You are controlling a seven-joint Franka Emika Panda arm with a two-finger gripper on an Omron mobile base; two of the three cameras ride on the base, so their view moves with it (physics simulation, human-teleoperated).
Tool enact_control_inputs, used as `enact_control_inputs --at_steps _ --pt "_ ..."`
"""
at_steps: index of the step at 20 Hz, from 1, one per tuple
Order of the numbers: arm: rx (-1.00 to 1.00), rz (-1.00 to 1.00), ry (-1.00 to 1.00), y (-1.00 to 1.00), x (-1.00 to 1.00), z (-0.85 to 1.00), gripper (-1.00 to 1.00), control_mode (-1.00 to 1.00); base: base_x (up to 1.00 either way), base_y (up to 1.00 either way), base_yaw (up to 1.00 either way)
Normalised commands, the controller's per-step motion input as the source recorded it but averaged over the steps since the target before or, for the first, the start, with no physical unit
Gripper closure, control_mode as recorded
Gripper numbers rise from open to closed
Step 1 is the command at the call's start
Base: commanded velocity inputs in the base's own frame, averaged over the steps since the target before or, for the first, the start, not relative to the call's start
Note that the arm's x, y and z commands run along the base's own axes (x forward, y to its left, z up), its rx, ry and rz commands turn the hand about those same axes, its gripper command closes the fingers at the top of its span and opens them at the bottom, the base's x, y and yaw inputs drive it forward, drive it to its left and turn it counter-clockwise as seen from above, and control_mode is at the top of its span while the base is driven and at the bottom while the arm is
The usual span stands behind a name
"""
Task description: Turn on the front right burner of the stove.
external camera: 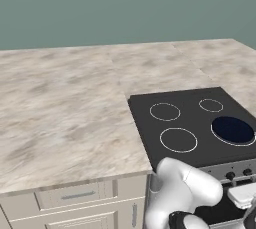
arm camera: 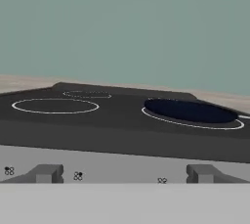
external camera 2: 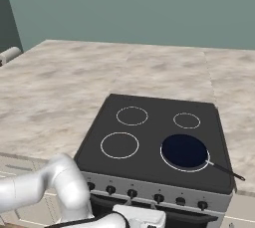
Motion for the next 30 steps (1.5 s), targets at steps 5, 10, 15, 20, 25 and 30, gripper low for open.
enact_control_inputs --at_steps 5,10,15,20,25,30 --pt "0.02 0.00 -0.03 -0.18 0.02 -0.21 -1.00 -1.00 0.00 0.00 0.00" --pt "0.01 0.00 0.00 -0.16 0.03 -0.17 -1.00 -1.00 0.00 0.00 0.00" --pt "0.01 0.00 0.00 -0.14 0.12 -0.08 -1.00 -1.00 0.00 0.00 0.00" --pt "0.00 0.00 0.00 -0.12 0.12 -0.20 -1.00 -1.00 0.00 0.00 0.00" --pt "0.00 0.00 -0.01 -0.02 0.09 -0.30 -1.00 -1.00 0.00 0.00 0.00" --pt "0.01 0.00 0.00 -0.04 0.14 -0.16 -1.00 -1.00 0.00 0.00 0.00"
